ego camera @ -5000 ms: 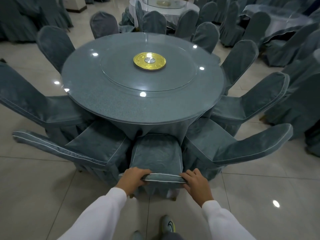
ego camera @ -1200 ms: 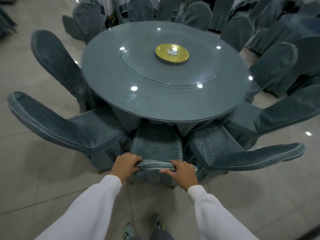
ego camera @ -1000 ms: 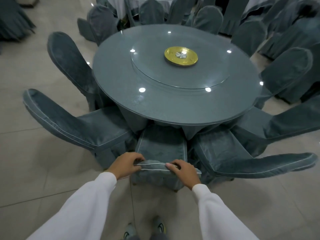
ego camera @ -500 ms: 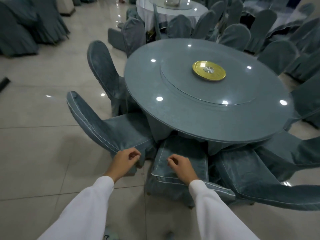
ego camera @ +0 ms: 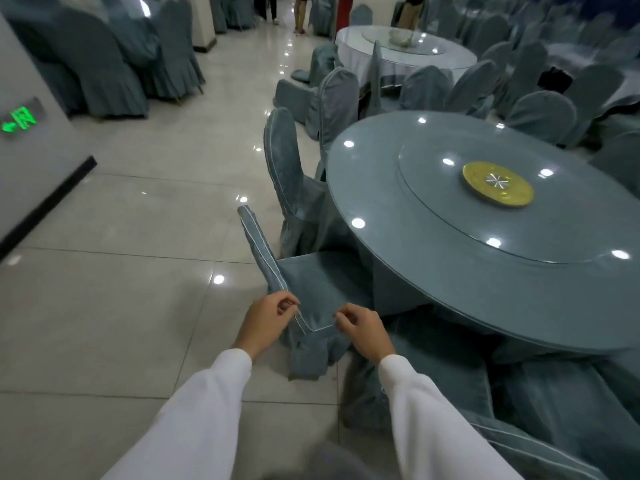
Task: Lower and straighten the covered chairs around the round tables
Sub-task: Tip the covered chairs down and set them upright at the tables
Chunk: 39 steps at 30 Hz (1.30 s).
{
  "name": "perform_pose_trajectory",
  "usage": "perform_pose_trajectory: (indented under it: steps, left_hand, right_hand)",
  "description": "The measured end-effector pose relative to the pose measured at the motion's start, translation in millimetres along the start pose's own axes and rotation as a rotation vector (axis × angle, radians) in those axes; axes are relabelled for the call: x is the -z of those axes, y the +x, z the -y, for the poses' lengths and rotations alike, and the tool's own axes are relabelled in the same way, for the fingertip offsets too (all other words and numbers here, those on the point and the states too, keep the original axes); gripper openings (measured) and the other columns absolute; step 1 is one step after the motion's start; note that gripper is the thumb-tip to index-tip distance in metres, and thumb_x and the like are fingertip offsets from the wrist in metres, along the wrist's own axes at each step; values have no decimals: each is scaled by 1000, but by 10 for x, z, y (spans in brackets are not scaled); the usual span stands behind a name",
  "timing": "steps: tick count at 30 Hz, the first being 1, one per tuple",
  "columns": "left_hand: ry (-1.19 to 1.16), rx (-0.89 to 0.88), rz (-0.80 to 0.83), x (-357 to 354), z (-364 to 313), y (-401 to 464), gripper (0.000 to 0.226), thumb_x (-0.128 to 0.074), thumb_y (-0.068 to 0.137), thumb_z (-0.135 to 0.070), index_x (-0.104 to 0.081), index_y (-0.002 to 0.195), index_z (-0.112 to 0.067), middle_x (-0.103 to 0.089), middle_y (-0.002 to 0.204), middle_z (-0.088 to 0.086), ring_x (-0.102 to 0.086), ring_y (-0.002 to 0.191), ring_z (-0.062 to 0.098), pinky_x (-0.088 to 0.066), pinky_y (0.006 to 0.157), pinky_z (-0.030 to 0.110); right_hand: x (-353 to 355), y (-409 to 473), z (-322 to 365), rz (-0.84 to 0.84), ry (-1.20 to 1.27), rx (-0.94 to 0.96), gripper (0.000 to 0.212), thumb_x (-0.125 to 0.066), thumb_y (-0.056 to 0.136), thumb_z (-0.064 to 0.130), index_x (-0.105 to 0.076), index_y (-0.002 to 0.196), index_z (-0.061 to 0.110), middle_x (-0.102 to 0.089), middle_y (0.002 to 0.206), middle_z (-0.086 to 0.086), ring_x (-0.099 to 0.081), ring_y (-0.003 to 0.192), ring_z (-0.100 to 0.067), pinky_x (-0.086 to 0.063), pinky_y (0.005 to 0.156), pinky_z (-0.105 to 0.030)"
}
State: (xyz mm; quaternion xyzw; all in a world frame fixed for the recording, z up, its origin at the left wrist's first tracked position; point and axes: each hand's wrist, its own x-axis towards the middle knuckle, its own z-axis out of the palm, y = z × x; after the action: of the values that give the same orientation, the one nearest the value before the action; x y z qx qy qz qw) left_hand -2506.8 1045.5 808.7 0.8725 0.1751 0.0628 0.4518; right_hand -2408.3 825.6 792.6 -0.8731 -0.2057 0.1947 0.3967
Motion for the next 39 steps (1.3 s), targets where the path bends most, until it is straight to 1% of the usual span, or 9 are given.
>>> perform_pose_trajectory:
  steps: [3,10,13,17,21,23,28,34,39]
  left_hand:
    - [6,17,-29,263,147,234,6,-70,91,-22,-73,92,-28,-72,84,-15,-66,78,-1,-57,76,22]
    - [146,-39,-25,680,496,1081,7,-67,93,-26,-72,97,-29,-72,87,-14,-65,78,2,-58,76,27]
    - [178,-67,-7,801,545,1603,9,-66,94,-27,-72,101,-27,-72,91,-11,-65,80,3,-58,76,25]
    - [283,-148,65,987,547,2237,9,-61,97,-29,-69,103,-29,-70,96,-11,-63,84,2,-48,73,9]
    - [308,-173,82,1167,578,2809,10,-61,97,-29,-69,103,-30,-70,96,-13,-64,85,2,-55,77,18]
    - [307,-174,99,1234,607,3047,10,-62,97,-29,-70,103,-31,-70,96,-14,-64,86,1,-54,78,17]
    - [308,-200,167,1344,700,3542,11,-62,96,-26,-70,102,-31,-69,95,-15,-63,88,0,-56,81,21]
    - [295,-285,295,1329,782,4079,10,-62,97,-25,-70,102,-28,-70,94,-13,-63,86,2,-55,79,21]
    - [298,-405,497,1240,904,4489,10,-61,96,-27,-68,99,-34,-70,89,-18,-63,80,0,-57,75,24]
  right_hand:
    - [-174,347,128,3,8,10,13,-62,98,30,-73,91,25,-75,79,8,-71,74,-11,-60,80,-37]
    - [-571,1369,369,22,-13,8,19,-61,96,31,-66,79,38,-75,78,12,-70,74,-8,-58,81,-36]
    - [-688,1870,462,38,-3,-5,14,-60,97,34,-68,86,36,-74,83,12,-71,77,-8,-59,81,-35]
    - [-702,2424,593,37,8,-24,13,-63,97,27,-71,87,26,-75,81,9,-71,76,-10,-57,82,-36]
    - [-653,2954,657,26,-3,-31,13,-64,98,25,-74,91,20,-76,78,8,-71,73,-6,-57,83,-32]
    - [-619,3155,705,5,12,-33,12,-63,98,24,-73,91,21,-76,76,9,-71,70,-3,-55,82,-28]
    - [-560,3473,768,-50,69,-60,13,-63,99,22,-72,92,26,-75,77,9,-71,70,-6,-56,78,-26]
    - [-605,3522,707,-163,105,-200,12,-62,99,26,-73,94,24,-75,78,10,-71,71,-5,-57,76,-28]
    - [-811,3281,673,-361,140,-364,13,-63,100,23,-72,91,26,-75,77,10,-70,69,-6,-57,75,-27]
